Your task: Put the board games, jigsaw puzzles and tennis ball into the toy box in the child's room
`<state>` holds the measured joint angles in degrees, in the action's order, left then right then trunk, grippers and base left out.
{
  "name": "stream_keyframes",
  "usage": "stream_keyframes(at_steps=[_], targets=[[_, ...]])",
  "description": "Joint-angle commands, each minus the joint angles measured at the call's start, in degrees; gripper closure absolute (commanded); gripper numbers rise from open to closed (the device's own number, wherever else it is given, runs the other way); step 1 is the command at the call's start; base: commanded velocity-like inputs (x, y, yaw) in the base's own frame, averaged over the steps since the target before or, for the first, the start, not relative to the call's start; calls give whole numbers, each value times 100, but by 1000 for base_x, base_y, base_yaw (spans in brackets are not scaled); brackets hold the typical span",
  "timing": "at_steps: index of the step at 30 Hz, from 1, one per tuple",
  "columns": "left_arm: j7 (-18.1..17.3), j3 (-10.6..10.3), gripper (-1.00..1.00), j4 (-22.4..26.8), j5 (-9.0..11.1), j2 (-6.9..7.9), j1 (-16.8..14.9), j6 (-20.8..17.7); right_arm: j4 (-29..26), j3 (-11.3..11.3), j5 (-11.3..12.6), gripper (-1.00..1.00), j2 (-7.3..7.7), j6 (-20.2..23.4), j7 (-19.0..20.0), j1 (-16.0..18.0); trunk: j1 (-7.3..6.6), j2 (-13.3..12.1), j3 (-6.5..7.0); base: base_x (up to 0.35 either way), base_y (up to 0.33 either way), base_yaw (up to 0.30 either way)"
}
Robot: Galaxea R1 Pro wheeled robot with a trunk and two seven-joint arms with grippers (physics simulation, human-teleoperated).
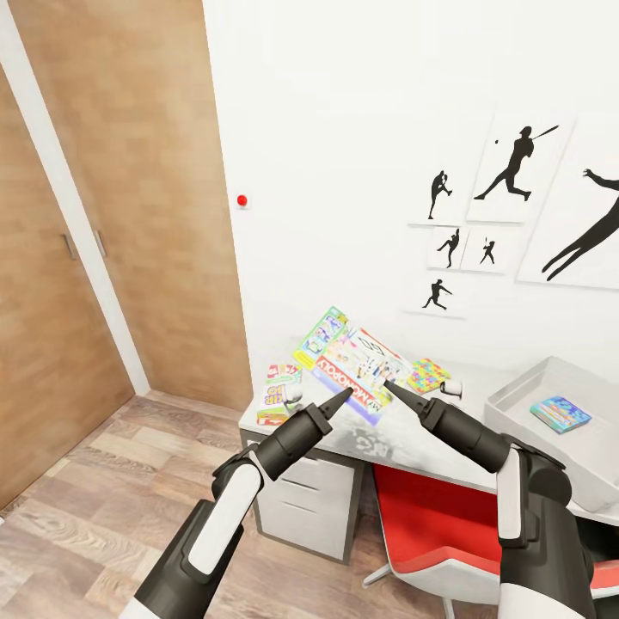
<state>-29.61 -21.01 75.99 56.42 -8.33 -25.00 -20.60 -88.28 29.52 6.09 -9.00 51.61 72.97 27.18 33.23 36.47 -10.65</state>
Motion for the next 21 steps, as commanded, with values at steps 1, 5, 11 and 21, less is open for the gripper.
stream_keyframes(at_steps=[1,5,11,21], targets=[[-1,3,100,-1,61,-1,-6,-50,-2,10,4,-100,-5,37,16,7,2,8,-9,0,0,0],[-1,0,100,-4,66,-4,-10,-44,-4,10,5,-100,-5,38,16,6,2,8,-9,0,0,0],[-1,-5,100,-10,65,-8,-12,-41,-11,10,6,-100,-6,41,16,6,2,8,-9,0,0,0],[3,-8,100,-65,48,-16,-21,-40,-21,9,6,100,-6,42,16,5,2,8,-9,0,0,0]])
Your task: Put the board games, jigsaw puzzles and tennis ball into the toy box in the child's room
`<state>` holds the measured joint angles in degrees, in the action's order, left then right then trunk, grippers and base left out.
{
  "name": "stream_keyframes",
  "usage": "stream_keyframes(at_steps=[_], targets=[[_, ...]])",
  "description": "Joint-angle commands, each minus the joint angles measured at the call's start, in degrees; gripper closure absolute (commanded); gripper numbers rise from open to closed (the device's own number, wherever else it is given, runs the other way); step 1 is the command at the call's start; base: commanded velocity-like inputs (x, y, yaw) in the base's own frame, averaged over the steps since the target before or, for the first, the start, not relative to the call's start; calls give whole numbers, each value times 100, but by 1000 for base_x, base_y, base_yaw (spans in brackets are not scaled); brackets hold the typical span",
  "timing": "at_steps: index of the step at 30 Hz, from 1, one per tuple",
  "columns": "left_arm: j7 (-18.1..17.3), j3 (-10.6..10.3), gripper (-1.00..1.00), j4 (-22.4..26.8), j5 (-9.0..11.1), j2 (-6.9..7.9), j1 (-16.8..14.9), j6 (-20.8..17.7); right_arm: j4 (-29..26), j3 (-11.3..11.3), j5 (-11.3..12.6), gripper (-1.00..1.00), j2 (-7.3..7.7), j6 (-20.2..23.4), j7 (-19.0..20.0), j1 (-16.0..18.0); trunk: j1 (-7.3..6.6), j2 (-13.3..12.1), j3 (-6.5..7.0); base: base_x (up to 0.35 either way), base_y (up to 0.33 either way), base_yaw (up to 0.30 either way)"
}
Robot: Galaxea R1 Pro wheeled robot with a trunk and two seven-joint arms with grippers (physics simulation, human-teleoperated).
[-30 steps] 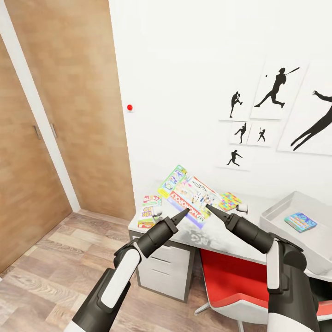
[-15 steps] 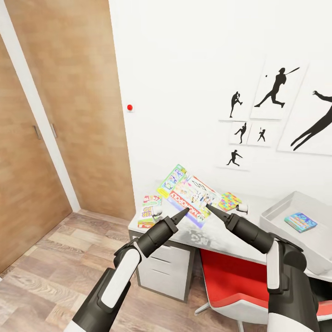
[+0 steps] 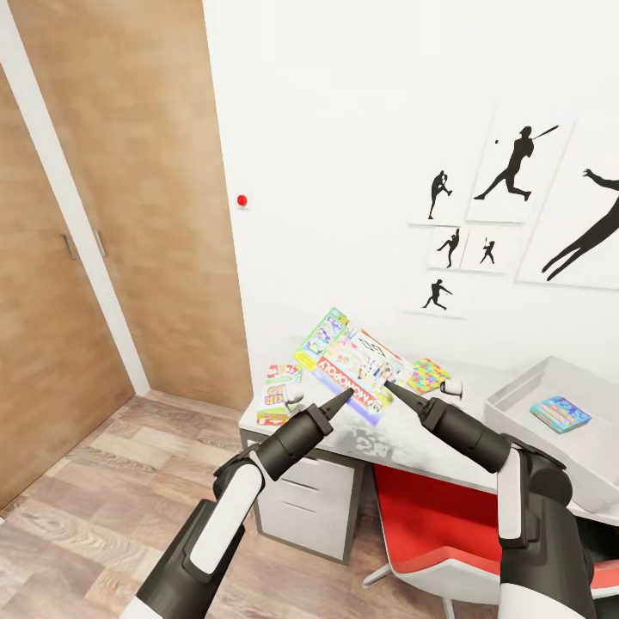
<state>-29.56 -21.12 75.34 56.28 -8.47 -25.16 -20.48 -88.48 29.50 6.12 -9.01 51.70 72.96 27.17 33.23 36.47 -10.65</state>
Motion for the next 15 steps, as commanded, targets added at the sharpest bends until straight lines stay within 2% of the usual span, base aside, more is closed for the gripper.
stream_keyframes(at_steps=[1,15], targets=[[0,3,100,-4,60,-3,-5,-52,-1,8,3,100,-5,33,16,5,2,8,-9,0,0,0],[78,-5,100,-11,76,-5,-8,-52,-11,3,-2,100,2,34,16,1,2,8,-9,0,0,0]])
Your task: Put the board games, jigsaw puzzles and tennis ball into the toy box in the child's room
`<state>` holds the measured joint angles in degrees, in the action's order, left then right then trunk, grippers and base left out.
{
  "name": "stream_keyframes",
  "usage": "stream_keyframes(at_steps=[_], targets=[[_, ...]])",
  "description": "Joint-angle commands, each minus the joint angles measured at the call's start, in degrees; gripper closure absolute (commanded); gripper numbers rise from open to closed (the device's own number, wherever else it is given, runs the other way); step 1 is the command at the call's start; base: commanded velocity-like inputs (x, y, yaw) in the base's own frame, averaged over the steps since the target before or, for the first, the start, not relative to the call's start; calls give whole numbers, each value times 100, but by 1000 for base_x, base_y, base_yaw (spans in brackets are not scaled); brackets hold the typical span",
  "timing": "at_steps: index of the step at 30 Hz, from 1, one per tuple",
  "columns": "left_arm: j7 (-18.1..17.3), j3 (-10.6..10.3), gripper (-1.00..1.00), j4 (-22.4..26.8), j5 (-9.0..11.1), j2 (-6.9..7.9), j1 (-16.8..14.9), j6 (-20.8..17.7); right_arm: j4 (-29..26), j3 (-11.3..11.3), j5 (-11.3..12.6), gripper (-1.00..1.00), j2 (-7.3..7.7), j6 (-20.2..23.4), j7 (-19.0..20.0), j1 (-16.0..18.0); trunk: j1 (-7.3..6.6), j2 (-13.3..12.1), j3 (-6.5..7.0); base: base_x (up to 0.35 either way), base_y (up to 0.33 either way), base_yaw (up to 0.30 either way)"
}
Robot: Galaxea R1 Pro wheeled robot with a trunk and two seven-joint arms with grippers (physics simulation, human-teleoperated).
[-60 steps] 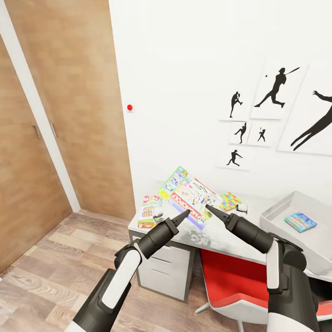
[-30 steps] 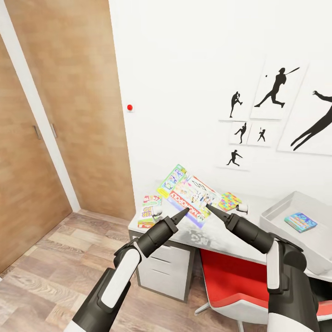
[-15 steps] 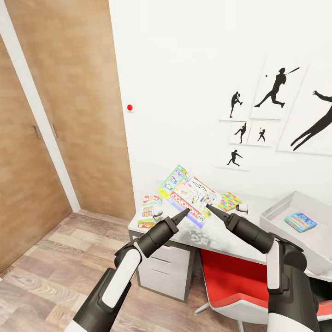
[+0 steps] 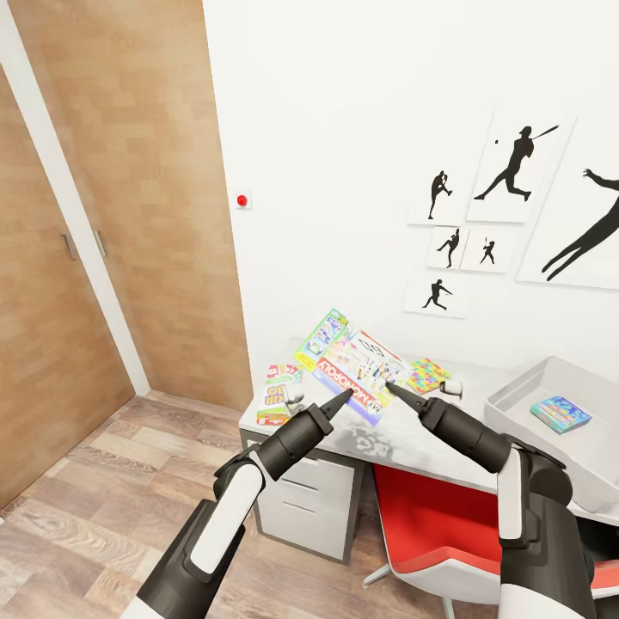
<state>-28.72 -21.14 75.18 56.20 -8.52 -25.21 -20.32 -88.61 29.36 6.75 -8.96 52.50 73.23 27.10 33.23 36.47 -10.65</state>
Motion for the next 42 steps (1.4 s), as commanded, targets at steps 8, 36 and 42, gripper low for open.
stream_keyframes(at_steps=[8,36,42], targets=[[-49,-12,100,13,98,0,-2,-68,2,17,-66,100,-2,-45,-10,11,2,8,-9,0,0,0],[-71,-20,-100,82,111,8,8,-84,2,17,-60,100,-1,-39,-2,5,2,8,-9,0,0,0],[-72,-22,-100,82,111,9,7,-113,2,14,-60,100,5,-38,4,5,2,8,-9,0,0,0]])
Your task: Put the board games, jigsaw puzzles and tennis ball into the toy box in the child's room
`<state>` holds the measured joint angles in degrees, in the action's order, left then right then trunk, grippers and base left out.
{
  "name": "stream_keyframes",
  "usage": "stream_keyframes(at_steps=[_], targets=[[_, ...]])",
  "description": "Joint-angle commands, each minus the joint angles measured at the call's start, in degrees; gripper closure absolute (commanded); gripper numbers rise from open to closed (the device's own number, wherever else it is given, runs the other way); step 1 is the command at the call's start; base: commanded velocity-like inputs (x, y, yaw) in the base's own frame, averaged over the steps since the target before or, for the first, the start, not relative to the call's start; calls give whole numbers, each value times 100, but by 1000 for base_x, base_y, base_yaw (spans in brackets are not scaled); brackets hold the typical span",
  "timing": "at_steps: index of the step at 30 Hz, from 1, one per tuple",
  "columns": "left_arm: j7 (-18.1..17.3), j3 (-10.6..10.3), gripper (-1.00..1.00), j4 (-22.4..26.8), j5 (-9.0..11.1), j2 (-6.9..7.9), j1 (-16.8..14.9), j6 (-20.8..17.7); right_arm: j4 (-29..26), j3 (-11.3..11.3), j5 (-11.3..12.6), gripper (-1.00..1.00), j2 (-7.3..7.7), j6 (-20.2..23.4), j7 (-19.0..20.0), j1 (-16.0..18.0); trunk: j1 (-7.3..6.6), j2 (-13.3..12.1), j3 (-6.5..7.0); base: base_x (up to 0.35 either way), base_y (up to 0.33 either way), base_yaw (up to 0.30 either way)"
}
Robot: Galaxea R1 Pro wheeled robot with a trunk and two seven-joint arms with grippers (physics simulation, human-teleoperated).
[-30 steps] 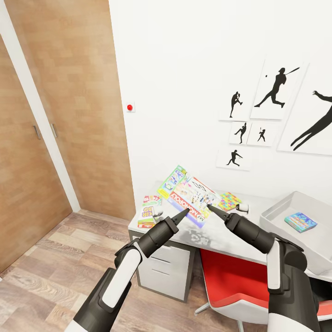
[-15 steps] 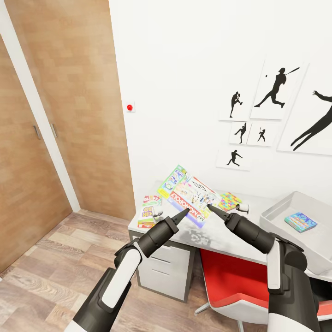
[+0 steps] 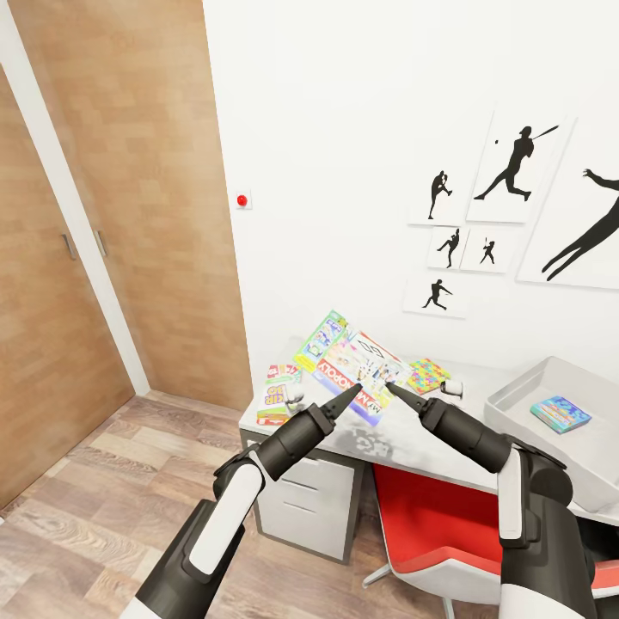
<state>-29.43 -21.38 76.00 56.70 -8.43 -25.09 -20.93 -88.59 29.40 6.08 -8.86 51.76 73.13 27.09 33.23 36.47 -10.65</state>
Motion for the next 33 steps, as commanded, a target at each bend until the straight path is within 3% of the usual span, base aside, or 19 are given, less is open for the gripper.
stream_keyframes(at_steps=[1,10,19,23,26,33], targets=[[1,3,-100,-1,62,-1,-4,-56,-1,9,7,100,-4,36,14,7,2,8,-9,0,0,0],[26,10,-100,-5,60,2,-11,-81,-131,7,-3,100,42,206,-5,33,2,8,-9,0,0,0],[103,70,-100,-11,51,56,-15,-272,-320,56,-44,100,353,824,-32,346,2,8,-1,0,0,-31],[155,92,-100,-10,45,79,-19,-442,-336,143,-48,100,501,824,-57,434,2,8,13,0,0,-160],[183,151,-100,-10,41,105,-20,-602,-344,330,-35,100,595,824,-85,478,2,8,25,0,0,-205],[196,278,-100,-13,39,126,-22,-749,-350,514,-25,100,666,824,-105,510,2,8,54,0,0,-235]])
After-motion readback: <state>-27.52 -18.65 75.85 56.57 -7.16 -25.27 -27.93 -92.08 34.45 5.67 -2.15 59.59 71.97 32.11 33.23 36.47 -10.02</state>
